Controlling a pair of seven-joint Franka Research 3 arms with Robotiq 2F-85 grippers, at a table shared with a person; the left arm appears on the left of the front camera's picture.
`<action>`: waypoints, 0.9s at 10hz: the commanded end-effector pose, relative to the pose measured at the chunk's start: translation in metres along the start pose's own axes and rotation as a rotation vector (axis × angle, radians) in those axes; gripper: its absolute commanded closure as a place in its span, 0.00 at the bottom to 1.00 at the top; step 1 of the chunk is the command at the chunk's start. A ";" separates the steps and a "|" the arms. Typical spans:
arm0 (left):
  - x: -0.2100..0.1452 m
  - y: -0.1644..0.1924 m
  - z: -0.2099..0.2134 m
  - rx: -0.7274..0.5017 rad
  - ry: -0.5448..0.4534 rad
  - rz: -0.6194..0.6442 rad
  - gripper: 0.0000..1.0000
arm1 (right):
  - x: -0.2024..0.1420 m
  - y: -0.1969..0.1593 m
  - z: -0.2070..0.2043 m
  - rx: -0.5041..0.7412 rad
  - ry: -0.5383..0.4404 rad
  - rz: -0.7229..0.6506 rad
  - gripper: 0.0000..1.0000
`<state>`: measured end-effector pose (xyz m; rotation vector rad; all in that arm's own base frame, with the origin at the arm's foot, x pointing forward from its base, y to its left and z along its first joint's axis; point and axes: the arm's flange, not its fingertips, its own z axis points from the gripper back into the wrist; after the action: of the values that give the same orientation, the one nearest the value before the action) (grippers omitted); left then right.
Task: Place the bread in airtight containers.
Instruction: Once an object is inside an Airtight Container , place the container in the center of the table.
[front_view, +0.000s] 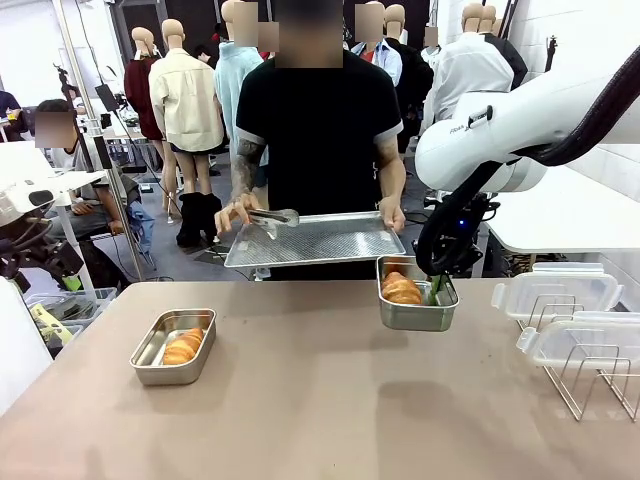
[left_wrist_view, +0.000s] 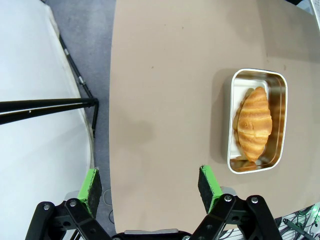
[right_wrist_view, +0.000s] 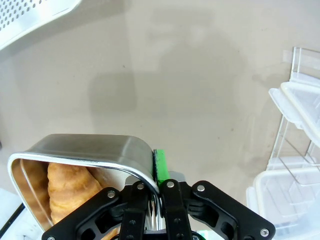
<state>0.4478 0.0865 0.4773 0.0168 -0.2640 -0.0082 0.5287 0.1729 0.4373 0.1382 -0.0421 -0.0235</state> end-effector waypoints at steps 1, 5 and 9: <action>-0.003 0.001 0.001 -0.005 0.004 -0.014 0.00 | 0.000 0.001 0.001 0.005 -0.018 -0.002 1.00; -0.003 0.001 0.001 -0.005 0.004 -0.014 0.00 | 0.000 0.001 0.001 0.005 -0.018 -0.002 1.00; -0.003 0.001 0.001 -0.005 0.004 -0.014 0.00 | 0.000 0.001 0.001 0.005 -0.018 -0.002 1.00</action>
<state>0.4478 0.0865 0.4773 0.0167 -0.2640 -0.0082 0.5287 0.1729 0.4373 0.1382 -0.0421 -0.0235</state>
